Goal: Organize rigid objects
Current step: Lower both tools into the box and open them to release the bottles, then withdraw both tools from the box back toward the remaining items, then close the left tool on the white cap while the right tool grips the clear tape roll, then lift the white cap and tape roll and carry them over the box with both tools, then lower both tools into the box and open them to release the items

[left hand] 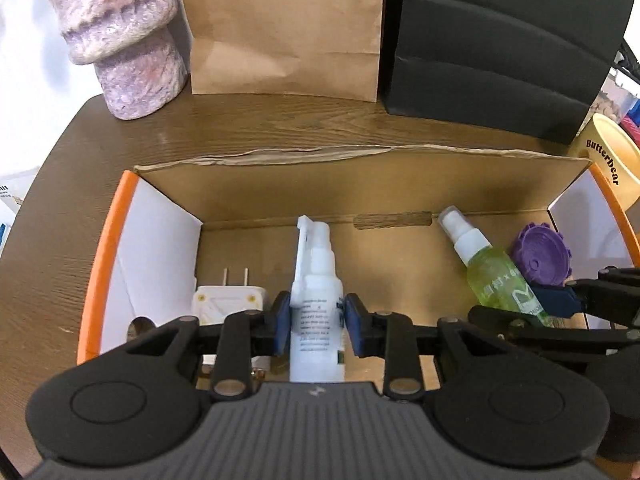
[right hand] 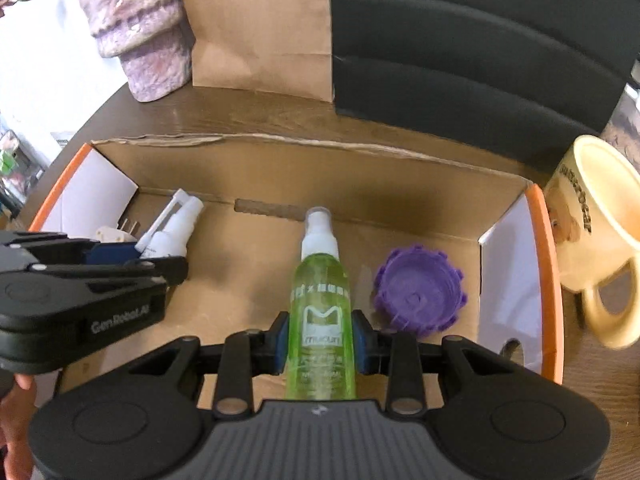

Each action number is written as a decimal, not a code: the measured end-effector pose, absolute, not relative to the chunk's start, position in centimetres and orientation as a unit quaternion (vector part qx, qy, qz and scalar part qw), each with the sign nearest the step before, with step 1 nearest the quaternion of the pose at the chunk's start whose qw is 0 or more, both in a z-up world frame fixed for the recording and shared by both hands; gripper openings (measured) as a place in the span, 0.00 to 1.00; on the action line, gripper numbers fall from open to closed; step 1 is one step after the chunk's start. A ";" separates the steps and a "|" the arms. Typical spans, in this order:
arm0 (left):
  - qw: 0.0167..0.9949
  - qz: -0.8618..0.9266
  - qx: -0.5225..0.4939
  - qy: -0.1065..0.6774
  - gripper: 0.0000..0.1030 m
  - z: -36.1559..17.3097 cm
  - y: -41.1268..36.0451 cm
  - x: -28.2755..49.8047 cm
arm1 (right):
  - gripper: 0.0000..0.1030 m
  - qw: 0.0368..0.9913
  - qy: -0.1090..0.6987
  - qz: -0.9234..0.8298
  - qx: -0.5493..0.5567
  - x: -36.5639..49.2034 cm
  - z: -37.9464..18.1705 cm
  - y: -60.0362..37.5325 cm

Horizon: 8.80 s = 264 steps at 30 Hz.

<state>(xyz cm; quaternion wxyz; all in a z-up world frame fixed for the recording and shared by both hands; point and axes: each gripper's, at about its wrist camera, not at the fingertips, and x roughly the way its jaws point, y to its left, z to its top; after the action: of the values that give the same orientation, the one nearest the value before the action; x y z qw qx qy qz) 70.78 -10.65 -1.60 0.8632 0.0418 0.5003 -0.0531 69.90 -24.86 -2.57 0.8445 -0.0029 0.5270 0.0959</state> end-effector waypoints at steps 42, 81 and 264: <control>0.992 -0.033 0.011 0.123 0.73 7.9 -7.1 47.7 | 0.68 0.983 0.163 0.081 0.014 48.6 5.9 -26.3; 0.997 -0.023 0.002 0.070 0.84 3.1 -1.2 16.5 | 0.82 0.993 0.076 0.091 -0.004 15.5 2.6 -26.2; 0.878 -0.128 -0.042 0.459 0.63 1.2 -6.5 71.2 | 0.55 0.865 0.452 0.195 -0.098 68.6 -0.1 -21.0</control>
<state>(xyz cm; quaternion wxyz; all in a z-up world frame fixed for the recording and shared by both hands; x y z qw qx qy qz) 71.25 -6.47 1.16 0.8783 -0.0424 0.4585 -0.1283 68.57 -20.99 -0.08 0.8649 -0.0980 0.4522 0.1947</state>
